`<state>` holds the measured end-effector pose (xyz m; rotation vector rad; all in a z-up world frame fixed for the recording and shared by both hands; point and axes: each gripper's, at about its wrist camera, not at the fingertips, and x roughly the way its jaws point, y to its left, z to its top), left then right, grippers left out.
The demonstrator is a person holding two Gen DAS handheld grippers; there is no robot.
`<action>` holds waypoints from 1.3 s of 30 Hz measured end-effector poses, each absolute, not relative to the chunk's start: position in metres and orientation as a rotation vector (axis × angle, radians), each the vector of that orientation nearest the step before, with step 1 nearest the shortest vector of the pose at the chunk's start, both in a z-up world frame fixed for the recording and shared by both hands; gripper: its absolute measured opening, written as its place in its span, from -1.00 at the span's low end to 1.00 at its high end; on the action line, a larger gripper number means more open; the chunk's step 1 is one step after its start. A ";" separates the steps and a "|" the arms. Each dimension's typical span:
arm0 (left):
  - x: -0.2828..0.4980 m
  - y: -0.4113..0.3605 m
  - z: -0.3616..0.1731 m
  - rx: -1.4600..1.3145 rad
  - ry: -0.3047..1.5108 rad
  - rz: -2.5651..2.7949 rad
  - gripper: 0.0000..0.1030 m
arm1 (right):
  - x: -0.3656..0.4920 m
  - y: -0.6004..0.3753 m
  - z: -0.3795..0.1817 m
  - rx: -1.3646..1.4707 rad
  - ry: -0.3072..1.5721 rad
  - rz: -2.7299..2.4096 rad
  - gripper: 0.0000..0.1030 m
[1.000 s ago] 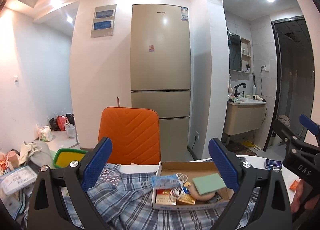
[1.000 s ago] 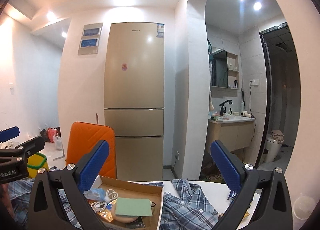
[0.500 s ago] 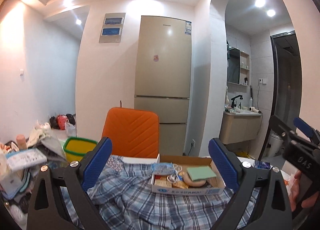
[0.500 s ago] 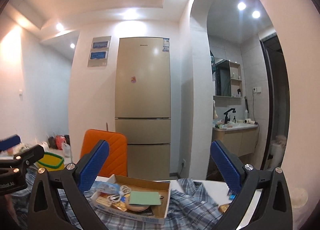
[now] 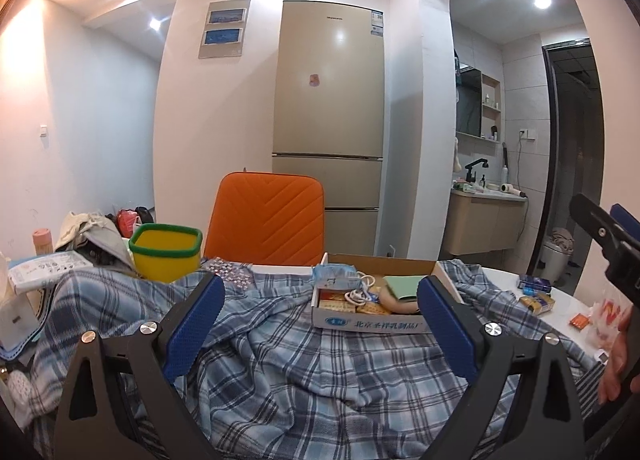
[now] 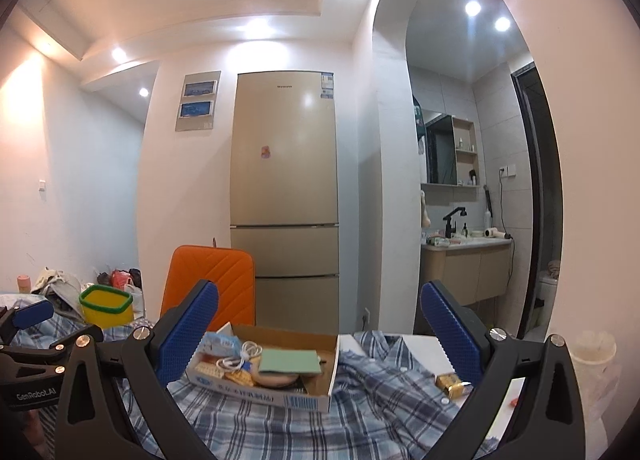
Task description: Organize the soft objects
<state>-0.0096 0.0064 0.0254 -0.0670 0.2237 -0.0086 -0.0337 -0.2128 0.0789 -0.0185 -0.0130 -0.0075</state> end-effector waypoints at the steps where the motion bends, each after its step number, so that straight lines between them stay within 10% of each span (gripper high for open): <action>1: -0.010 0.007 0.023 -0.066 0.221 0.000 0.87 | -0.035 -0.213 0.075 -0.023 -0.017 -0.005 0.99; 39: -0.008 0.008 -0.002 -0.052 0.242 0.049 0.99 | -0.030 -0.212 0.034 -0.032 0.061 -0.009 0.99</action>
